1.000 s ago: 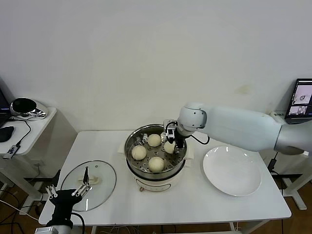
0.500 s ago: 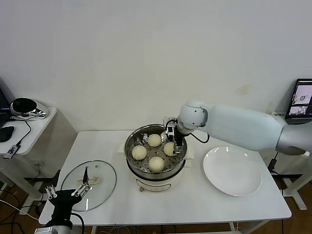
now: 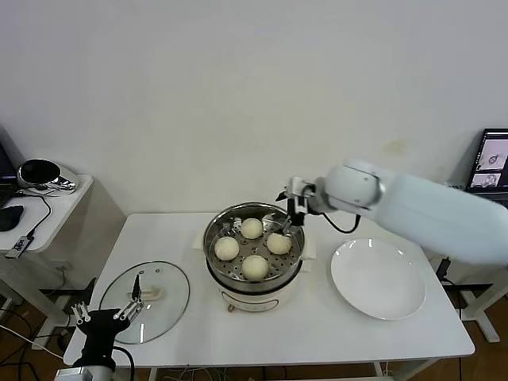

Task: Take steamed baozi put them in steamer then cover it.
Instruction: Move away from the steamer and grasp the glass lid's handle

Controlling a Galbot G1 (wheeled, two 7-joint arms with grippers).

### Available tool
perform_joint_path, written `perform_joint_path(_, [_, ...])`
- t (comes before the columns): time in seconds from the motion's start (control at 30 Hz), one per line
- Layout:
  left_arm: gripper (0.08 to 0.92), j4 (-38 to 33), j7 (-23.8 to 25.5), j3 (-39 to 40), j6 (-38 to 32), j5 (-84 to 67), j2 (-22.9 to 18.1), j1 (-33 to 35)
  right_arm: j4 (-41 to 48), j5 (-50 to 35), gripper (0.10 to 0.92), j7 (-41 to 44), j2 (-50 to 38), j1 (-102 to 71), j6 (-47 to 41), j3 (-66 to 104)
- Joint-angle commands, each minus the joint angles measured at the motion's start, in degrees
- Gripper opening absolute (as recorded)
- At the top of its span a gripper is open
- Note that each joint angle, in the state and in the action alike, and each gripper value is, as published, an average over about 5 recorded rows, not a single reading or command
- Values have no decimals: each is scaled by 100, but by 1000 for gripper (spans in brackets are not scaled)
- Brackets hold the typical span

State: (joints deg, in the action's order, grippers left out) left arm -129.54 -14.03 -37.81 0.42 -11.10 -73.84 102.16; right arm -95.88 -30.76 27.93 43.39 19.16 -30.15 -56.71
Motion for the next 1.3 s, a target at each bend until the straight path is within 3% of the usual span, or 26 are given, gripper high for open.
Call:
perform_joint_path(0.03, [823, 291, -244, -130, 354, -37, 51, -132, -1304, 40, 823, -2611, -1566, -4768, 2397, 4023])
perform_joint_path(0.17, [823, 609, -229, -249, 542, 760, 143, -177, -1227, 612, 823, -2655, -1091, -7179, 3247, 6324])
perform_joint_path(0.33, [823, 1258, 59, -512, 599, 2889, 282, -92, -1266, 1219, 823, -2451, 199, -8886, 3787, 8410])
perform_joint_path(0.53, [823, 1682, 438, -760, 379, 5128, 611, 354, -1583, 1541, 823, -2146, 1908, -10081, 3935, 9902])
perform_joint_path(0.7, [823, 1943, 525, -935, -121, 6478, 976, 564, -1830, 1516, 823, -2109, 2832, -10693, 3817, 10454])
perform_joint_path(1.0, [823, 2916, 256, -557, -562, 7324, 1459, -213, -1922, 1776, 823, -2276, 3375, -11204, 3795, 10929])
perform_joint_path(1.3, [823, 3331, 427, -79, -540, 7188, 1684, -886, -1883, 1886, 823, -2330, 3594, -11302, 3872, 11005])
